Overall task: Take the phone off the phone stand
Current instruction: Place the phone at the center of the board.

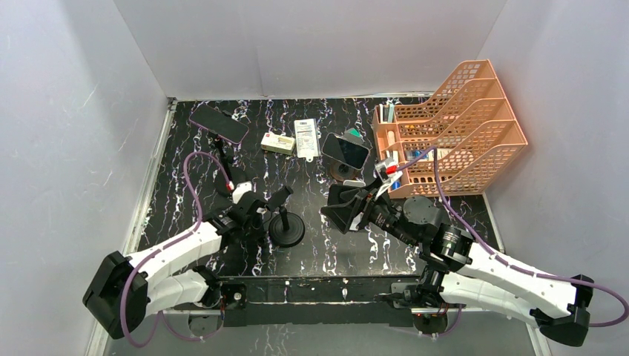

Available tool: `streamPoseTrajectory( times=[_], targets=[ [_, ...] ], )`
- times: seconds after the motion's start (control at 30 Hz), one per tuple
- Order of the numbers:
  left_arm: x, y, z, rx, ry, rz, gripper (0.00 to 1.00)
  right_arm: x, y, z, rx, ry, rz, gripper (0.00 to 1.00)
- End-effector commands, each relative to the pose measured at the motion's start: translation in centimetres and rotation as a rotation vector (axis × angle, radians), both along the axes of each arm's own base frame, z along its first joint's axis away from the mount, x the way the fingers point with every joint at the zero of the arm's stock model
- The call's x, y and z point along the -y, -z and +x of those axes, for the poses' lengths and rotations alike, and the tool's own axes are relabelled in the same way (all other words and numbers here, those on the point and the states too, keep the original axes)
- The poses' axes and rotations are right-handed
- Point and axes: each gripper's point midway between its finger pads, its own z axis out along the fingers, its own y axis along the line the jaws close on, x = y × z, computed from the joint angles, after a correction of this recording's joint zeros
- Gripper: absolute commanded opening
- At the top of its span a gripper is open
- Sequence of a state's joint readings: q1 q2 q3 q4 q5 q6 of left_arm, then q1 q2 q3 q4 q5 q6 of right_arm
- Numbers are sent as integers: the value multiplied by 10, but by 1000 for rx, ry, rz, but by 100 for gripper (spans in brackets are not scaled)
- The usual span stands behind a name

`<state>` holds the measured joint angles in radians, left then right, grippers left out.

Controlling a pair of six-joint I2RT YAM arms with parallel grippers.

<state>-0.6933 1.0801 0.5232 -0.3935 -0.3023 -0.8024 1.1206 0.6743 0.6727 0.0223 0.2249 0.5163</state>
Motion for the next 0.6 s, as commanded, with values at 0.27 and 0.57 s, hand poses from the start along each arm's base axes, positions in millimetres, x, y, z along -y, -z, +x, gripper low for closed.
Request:
streamPoseTrajectory(
  times=[0.27, 0.57],
  targets=[
    [-27, -2, -7, 11, -90, 71, 47, -2, -5, -4, 7, -21, 21, 93],
    [-36, -10, -6, 46, -139, 82, 52, -1, -4, -4, 3, -19, 21, 93]
  ],
)
